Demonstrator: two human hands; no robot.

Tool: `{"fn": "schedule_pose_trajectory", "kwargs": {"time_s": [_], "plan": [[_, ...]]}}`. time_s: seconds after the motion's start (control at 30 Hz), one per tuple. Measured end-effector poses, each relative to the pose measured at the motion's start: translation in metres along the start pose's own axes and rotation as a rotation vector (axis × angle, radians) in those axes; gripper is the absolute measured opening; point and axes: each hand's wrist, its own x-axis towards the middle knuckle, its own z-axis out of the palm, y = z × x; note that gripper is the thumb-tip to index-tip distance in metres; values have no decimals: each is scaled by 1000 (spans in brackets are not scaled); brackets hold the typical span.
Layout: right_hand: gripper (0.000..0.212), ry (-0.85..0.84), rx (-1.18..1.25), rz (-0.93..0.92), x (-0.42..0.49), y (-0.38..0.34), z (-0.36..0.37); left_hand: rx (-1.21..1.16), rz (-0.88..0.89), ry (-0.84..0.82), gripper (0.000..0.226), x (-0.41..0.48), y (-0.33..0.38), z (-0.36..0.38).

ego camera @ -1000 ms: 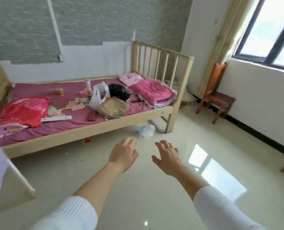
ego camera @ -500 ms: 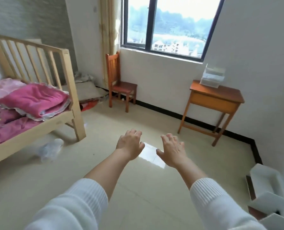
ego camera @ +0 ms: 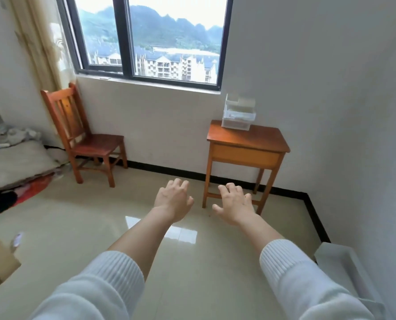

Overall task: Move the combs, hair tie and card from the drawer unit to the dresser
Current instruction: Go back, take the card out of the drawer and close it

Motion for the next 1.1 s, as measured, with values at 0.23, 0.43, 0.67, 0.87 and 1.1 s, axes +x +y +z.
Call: {"fn": "schedule_pose_trajectory", "kwargs": {"time_s": [0.23,0.43,0.67,0.87,1.1], "plan": [[60,36,-4,50,153,89,-8,-9,53,-9,41,187,39,28],[60,37,-20,68,321,198,-7,-48,95,9,40,376,87,72],[59,16,55,138,492,291,-19,-112,102,9,44,555,117,104],[60,5,102,115,613,338,-2,-135,82,12,43,692,116,134],[56,47,187,208,761,389,9,-260,139,53,42,836,123,164]]}}
